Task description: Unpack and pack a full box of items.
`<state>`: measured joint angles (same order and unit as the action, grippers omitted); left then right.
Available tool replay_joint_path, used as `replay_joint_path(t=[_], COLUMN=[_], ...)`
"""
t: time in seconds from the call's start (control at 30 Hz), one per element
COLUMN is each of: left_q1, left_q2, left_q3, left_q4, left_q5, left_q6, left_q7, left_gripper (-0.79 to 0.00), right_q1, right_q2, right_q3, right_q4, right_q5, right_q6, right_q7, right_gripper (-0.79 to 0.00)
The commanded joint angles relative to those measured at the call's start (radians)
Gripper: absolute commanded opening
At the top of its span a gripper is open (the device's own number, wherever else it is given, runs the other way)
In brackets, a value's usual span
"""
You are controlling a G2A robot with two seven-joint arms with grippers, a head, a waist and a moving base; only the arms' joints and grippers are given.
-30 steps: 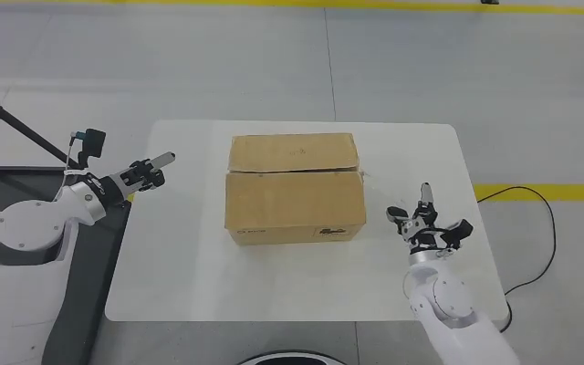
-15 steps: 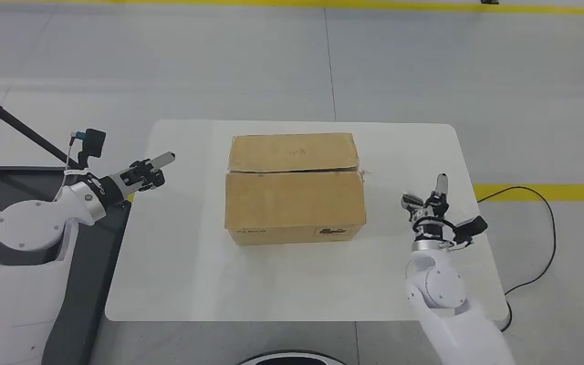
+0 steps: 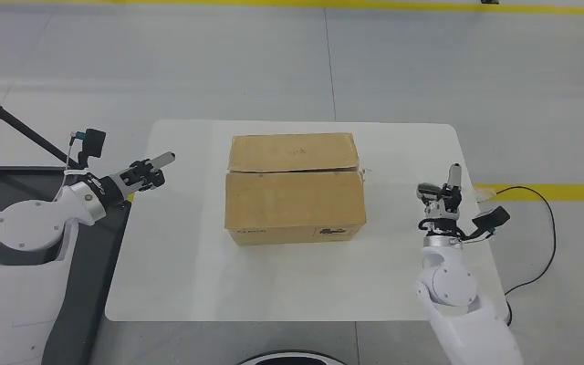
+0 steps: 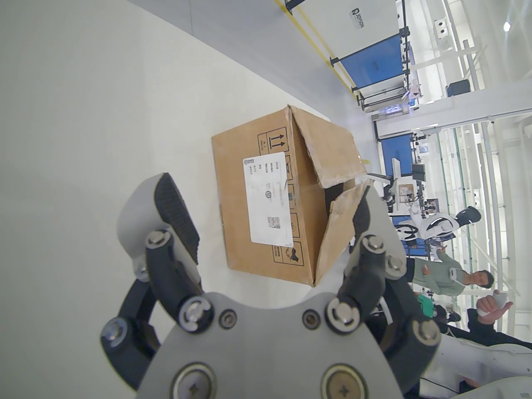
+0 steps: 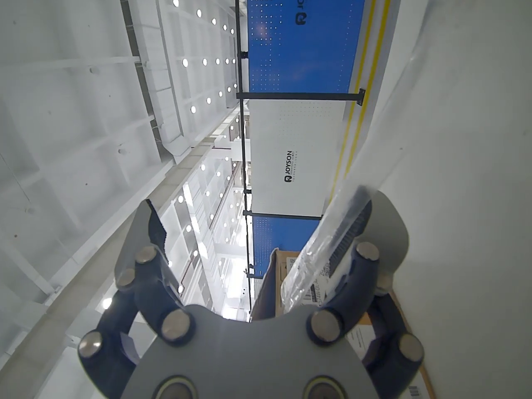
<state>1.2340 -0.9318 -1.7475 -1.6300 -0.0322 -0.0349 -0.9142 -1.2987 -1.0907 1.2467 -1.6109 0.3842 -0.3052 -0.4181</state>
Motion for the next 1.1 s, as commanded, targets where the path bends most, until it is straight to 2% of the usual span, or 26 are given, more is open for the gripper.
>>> replay_joint_path(t=[0.0, 0.57, 1.07], left_q1=[0.0, 0.0, 0.0], left_q2=[0.0, 0.0, 0.0], left_q3=[0.0, 0.0, 0.0], left_q4=[0.0, 0.0, 0.0], left_q5=[0.0, 0.0, 0.0], left_q6=[0.0, 0.0, 0.0], left_q7=[0.0, 0.0, 0.0], left_gripper=[0.0, 0.0, 0.0], right_q1=[0.003, 0.072, 0.144], right_q2=[-0.002, -0.02, -0.049], right_q3=[0.009, 0.061, 0.02], right_q4=[-0.002, -0.093, -0.116], right_q5=[-0.013, -0.069, -0.153], right_q6=[0.004, 0.1, 0.122], right_q7=[0.012, 0.188, 0.242], right_gripper=[0.0, 0.0, 0.0])
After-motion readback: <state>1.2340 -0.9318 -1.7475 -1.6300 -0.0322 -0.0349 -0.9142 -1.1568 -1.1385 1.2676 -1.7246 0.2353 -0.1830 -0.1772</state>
